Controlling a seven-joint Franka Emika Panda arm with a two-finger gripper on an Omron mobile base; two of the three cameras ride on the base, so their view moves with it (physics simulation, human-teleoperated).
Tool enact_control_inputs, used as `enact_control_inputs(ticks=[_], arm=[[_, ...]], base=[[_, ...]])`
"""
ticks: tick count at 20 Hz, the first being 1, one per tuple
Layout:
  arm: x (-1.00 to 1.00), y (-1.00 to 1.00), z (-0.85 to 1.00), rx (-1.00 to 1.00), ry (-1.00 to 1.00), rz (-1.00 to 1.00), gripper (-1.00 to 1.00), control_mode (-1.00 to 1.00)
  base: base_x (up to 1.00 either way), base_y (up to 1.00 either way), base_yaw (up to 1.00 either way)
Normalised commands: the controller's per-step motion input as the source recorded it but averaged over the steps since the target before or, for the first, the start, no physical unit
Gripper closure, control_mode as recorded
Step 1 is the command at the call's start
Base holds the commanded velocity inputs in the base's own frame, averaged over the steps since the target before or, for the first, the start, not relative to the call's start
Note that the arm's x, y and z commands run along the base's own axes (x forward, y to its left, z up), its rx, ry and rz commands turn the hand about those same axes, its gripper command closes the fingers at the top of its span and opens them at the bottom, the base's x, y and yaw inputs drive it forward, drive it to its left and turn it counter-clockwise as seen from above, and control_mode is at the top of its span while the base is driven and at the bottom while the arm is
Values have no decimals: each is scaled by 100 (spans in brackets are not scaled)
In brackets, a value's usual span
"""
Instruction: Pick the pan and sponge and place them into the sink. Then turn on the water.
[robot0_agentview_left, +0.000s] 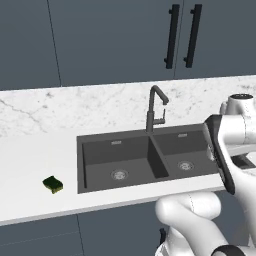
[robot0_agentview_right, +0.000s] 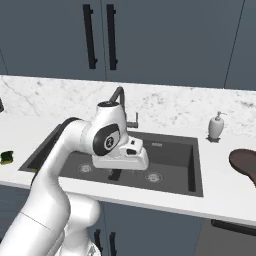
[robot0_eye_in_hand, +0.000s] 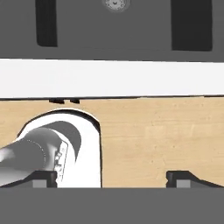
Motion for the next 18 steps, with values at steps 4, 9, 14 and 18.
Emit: enact_control_inputs(ticks=[4, 9, 14, 18], arm=[[0, -100, -40, 0, 3, 0, -100, -100], [0, -100, -33, 0, 1, 0, -100, -100], [3, -100, -9, 0, 0, 0, -100, -100], [13, -100, -4, 0, 0, 0, -100, -100]], base=[[0, 0, 0], [0, 0, 0], [0, 0, 0], [0, 0, 0]])
